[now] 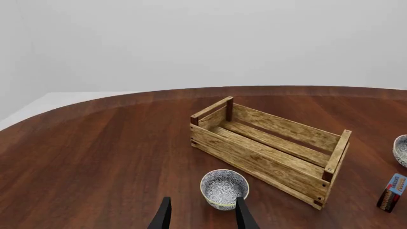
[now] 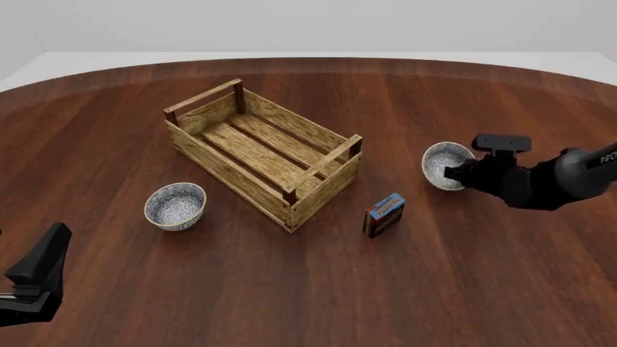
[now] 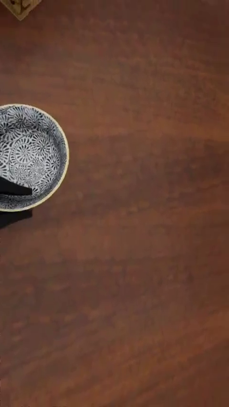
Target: Stack the right bowl on the left bowl and place them in the tray.
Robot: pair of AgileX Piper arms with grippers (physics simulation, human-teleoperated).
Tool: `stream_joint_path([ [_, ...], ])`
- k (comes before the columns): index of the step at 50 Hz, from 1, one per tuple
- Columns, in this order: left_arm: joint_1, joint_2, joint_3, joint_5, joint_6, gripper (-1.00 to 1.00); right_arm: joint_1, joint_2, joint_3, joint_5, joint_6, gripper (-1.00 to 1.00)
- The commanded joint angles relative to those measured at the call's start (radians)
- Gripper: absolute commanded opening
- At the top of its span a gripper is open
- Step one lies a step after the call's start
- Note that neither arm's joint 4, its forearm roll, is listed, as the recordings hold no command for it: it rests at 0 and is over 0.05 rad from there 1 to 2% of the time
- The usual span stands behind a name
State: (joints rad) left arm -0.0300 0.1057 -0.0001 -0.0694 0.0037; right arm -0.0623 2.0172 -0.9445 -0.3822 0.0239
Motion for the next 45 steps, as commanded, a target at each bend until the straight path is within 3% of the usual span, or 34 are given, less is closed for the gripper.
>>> stream_joint_path([
  [1, -0.002, 0.009, 0.0, -0.007, -0.001, 1.0, -0.004, -0.037, 0.044, 0.013, -0.02, -1.0],
  [27, -0.004, 0.009, 0.0, -0.007, -0.002, 1.0, 0.0, -0.39, 0.184, 0.021, -0.064, -1.0],
  [38, -0.009, -0.007, 0.0, 0.008, 0.003, 1.0, 0.039, -0.629, 0.316, -0.017, -0.035, -1.0],
  [45, -0.009, -0.003, 0.0, 0.004, 0.001, 1.0, 0.079, -0.828, 0.392, 0.017, -0.046, -1.0],
])
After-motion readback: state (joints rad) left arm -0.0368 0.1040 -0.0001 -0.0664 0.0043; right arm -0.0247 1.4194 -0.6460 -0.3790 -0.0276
